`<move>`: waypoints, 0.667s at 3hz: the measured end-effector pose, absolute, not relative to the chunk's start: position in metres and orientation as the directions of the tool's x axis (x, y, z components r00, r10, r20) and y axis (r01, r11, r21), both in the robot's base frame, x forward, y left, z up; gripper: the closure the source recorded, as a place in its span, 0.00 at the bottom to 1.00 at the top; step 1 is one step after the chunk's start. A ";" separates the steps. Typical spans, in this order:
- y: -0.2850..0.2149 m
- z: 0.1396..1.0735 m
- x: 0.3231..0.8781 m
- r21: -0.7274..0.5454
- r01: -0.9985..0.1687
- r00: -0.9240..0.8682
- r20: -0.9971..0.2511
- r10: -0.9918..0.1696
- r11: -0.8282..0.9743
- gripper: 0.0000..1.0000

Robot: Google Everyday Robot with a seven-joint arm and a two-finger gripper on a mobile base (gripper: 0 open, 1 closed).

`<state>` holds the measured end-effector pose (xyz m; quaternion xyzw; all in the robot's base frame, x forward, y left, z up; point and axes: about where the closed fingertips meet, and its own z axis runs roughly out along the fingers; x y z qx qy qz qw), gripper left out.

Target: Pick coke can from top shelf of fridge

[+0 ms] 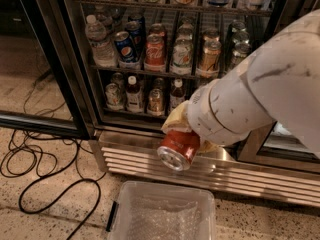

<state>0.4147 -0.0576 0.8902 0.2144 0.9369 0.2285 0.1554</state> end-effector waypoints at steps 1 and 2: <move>-0.065 0.887 0.415 0.523 0.314 -0.860 -0.197 0.471 0.793 1.00; -0.065 0.887 0.415 0.523 0.314 -0.860 -0.197 0.471 0.793 1.00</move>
Offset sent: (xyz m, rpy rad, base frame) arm -0.0003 -0.0079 -0.0025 0.0308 -0.0065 -0.0118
